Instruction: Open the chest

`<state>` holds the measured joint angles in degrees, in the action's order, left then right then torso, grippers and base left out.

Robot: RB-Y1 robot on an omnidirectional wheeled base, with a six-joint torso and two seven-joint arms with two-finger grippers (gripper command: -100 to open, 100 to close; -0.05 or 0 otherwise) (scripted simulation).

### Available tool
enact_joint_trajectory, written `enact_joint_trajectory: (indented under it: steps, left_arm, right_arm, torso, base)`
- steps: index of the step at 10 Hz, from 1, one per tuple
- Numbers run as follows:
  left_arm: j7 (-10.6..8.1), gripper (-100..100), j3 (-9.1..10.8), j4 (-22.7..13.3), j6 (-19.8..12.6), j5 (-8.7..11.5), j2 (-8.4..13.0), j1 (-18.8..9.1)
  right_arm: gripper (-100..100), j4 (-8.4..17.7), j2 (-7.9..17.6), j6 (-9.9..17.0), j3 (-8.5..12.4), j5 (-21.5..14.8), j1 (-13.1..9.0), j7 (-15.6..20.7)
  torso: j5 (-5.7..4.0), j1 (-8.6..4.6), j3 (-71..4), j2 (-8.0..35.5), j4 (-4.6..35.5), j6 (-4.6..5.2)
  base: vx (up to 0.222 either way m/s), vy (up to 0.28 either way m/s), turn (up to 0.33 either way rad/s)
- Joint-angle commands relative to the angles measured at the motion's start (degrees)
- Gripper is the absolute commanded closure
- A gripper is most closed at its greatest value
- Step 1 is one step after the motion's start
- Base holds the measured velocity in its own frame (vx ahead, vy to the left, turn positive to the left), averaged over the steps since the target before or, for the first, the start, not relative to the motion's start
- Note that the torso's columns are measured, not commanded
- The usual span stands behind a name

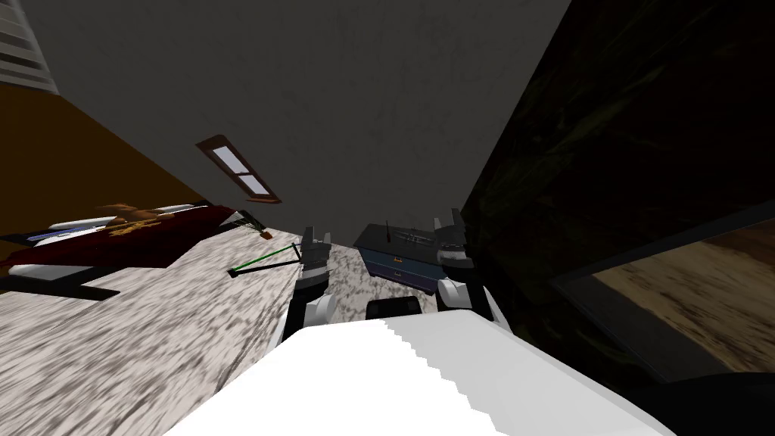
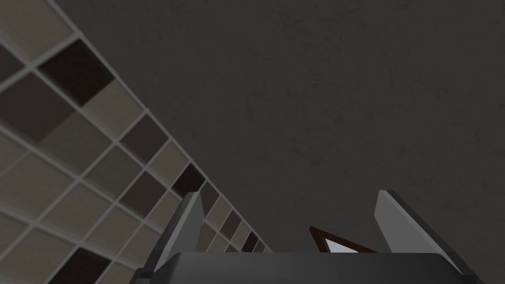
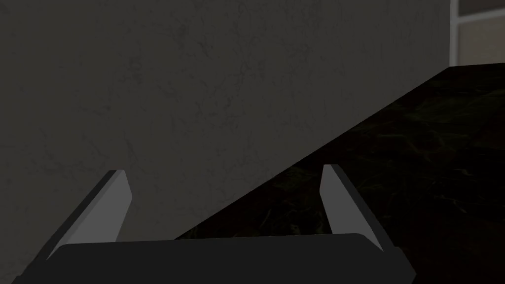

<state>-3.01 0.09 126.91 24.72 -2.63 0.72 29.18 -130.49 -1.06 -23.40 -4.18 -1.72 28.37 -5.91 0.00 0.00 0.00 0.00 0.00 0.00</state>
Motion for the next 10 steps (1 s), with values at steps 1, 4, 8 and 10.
enact_joint_trajectory:
  steps: [1, 4, 8, 10]
  left_arm:
    - [0.0, 0, 0.0, 0.0, 0.0, 0.0, 0.0, 0.0]
    - [0.0, 0, 0.0, 0.0, 0.0, 0.0, 0.0, 0.0]
    - [0.0, 0, 0.0, 0.0, 0.0, 0.0, 0.0, 0.0]
    - [0.0, 0, 0.0, 0.0, 0.0, 0.0, 0.0, 0.0]
  right_arm:
    - [0, 0.0, 0.0, 0.0, 0.0, 0.0, 0.0, 0.0]
    - [0, 0.0, 0.0, 0.0, 0.0, 0.0, 0.0, 0.0]
    - [0, 0.0, 0.0, 0.0, 0.0, 0.0, 0.0, 0.0]
    - [-100, 1.5, 2.7, 2.1, -0.4, -1.8, -0.4, 0.3]
  torso:
    - [0.0, 0.0, -4.7, 2.3, 2.3, 0.0]
    - [0.0, 0.0, -28.5, 14.2, 14.2, 0.0]
    - [0.0, 0.0, -62.3, 31.2, 31.1, 0.0]
    - [0.0, 0.0, -79.2, 39.6, 39.6, 0.0]
  base:
    - [0.0, 0.0, 0.0]
    - [0.0, 0.0, 0.0]
    - [0.0, 0.0, 0.0]
    - [-0.008, 0.006, 0.078]
